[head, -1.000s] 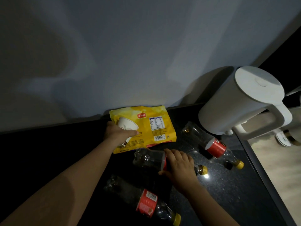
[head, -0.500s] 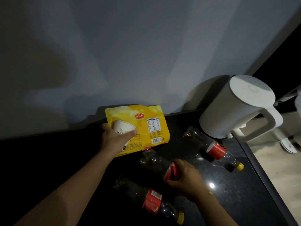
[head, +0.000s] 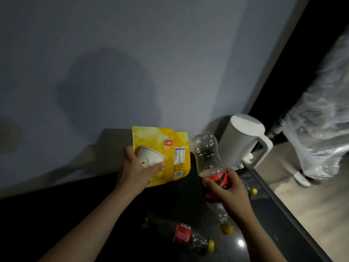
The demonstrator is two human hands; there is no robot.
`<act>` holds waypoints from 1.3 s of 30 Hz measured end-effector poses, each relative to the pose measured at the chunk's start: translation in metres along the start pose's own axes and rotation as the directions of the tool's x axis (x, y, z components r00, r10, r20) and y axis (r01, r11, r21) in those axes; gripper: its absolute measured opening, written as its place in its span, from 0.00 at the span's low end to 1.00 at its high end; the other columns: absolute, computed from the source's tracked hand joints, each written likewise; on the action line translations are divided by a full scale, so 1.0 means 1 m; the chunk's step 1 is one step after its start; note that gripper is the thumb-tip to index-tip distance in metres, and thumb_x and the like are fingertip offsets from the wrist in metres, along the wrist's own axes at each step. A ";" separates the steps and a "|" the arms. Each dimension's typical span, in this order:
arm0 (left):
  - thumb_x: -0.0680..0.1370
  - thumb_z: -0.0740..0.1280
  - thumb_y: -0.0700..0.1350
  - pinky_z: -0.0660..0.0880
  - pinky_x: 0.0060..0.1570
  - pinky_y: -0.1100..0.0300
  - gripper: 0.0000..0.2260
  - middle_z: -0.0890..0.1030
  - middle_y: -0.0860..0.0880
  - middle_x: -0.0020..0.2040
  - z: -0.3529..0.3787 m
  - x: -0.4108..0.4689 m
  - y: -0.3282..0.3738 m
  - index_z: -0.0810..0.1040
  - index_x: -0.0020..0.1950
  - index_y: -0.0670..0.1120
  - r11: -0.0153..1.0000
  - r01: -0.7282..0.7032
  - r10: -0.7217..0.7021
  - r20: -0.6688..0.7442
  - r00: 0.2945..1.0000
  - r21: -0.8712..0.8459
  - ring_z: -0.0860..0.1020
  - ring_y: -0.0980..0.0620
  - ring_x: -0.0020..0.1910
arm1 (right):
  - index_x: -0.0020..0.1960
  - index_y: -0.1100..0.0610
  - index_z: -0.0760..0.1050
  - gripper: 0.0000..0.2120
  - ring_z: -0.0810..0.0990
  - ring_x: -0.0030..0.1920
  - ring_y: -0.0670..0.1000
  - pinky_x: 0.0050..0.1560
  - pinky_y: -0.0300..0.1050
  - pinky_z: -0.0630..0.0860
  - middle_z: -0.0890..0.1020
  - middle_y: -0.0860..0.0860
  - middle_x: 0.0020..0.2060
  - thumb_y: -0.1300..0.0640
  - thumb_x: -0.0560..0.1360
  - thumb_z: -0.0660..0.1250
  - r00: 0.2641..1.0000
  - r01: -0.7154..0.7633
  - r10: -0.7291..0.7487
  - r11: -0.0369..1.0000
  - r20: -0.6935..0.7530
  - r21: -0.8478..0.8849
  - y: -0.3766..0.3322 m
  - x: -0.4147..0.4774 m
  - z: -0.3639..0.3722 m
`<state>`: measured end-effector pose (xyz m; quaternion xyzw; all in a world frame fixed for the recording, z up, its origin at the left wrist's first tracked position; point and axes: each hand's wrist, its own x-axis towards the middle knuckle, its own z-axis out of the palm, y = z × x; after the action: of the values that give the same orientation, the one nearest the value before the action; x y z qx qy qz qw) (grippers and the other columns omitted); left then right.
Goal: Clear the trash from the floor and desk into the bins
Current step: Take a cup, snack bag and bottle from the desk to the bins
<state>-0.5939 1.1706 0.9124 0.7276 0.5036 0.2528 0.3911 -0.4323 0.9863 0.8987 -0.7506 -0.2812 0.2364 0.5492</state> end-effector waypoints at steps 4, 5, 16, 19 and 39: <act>0.65 0.76 0.57 0.68 0.41 0.57 0.34 0.71 0.48 0.54 -0.030 -0.020 0.030 0.56 0.58 0.50 0.983 -0.168 0.169 0.006 0.986 -0.067 0.73 0.47 0.47 | 0.53 0.46 0.75 0.26 0.82 0.47 0.48 0.46 0.47 0.80 0.83 0.48 0.46 0.38 0.58 0.75 0.985 0.087 -0.073 0.993 -0.159 0.081 -0.040 -0.033 -0.013; 0.65 0.76 0.57 0.68 0.41 0.57 0.34 0.70 0.50 0.54 -0.034 -0.026 0.038 0.56 0.58 0.51 0.975 -0.210 0.211 0.007 0.978 -0.072 0.72 0.47 0.47 | 0.53 0.46 0.76 0.27 0.83 0.47 0.48 0.46 0.47 0.80 0.83 0.49 0.46 0.36 0.58 0.73 0.977 0.110 -0.088 0.989 -0.193 0.102 -0.048 -0.043 -0.020; 0.60 0.73 0.63 0.77 0.39 0.54 0.35 0.71 0.53 0.54 -0.030 -0.113 0.181 0.57 0.56 0.53 0.769 -0.565 0.612 0.091 0.785 -0.298 0.75 0.51 0.48 | 0.52 0.48 0.78 0.22 0.84 0.49 0.50 0.48 0.49 0.80 0.84 0.50 0.47 0.40 0.62 0.72 0.813 0.366 -0.272 0.926 -0.514 0.089 -0.146 -0.136 -0.151; 0.58 0.72 0.65 0.80 0.42 0.51 0.36 0.73 0.55 0.55 -0.014 -0.152 0.228 0.59 0.58 0.54 0.687 -0.601 0.696 0.131 0.706 -0.408 0.76 0.51 0.50 | 0.55 0.48 0.76 0.26 0.83 0.50 0.49 0.47 0.47 0.81 0.83 0.48 0.49 0.38 0.61 0.72 0.763 0.396 -0.313 0.918 -0.565 0.026 -0.159 -0.171 -0.201; 0.54 0.75 0.67 0.76 0.39 0.59 0.40 0.72 0.62 0.50 0.182 -0.424 0.424 0.60 0.57 0.56 0.387 -0.605 0.915 0.206 0.348 -0.695 0.74 0.61 0.48 | 0.58 0.50 0.74 0.22 0.84 0.49 0.52 0.50 0.54 0.81 0.83 0.52 0.50 0.43 0.68 0.73 0.455 0.371 -0.298 0.920 -0.839 -0.126 -0.127 -0.399 -0.488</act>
<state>-0.3832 0.6399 1.1698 0.7851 -0.1450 0.3037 0.5200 -0.4199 0.4074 1.1774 -0.6782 -0.1126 -0.2587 0.6786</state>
